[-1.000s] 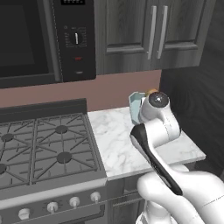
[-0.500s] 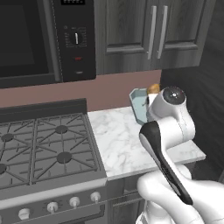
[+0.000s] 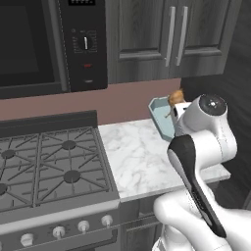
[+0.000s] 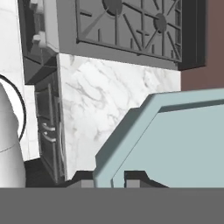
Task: Take the lime and onion out of the freezer and place them in the tupperware container on the counter. Then put the tupperware containing the vegetables back in the freezer.
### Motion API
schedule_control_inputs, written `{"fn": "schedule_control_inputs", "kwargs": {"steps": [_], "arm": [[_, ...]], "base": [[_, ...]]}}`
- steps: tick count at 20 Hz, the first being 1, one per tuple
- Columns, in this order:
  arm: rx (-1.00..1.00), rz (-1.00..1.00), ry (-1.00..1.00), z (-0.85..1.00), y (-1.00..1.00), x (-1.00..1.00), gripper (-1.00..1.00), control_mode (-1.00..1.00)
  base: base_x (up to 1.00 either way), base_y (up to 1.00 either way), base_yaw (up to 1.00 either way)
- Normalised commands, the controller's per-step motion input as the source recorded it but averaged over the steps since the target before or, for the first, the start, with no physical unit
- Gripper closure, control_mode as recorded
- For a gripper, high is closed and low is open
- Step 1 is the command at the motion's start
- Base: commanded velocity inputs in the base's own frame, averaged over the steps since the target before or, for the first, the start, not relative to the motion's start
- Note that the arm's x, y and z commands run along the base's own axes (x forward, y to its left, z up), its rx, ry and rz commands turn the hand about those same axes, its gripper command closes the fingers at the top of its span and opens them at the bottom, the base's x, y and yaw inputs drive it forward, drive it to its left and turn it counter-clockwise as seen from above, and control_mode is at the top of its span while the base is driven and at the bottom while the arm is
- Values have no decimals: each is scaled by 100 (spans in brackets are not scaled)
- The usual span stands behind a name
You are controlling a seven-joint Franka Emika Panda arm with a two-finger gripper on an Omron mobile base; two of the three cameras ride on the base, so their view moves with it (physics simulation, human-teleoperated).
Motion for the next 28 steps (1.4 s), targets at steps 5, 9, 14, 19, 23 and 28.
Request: {"fn": "schedule_control_inputs", "kwargs": {"steps": [5, 9, 14, 19, 23, 28], "arm": [[-2, 2, 0, 5, -15, -11, 100, -100], [0, 0, 0, 0, -13, 0, 100, -100], [0, 0, -11, 0, -26, -10, 100, -100], [0, 0, -13, 4, -35, -31, 100, -100], [0, 0, -5, 10, -18, -42, 100, -100], [0, 0, -2, 13, -2, -37, 100, -100]], "base": [[0, 0, 0], [0, 0, 0], [0, 0, 0], [0, 0, 0], [0, 0, 0], [0, 0, 0]]}}
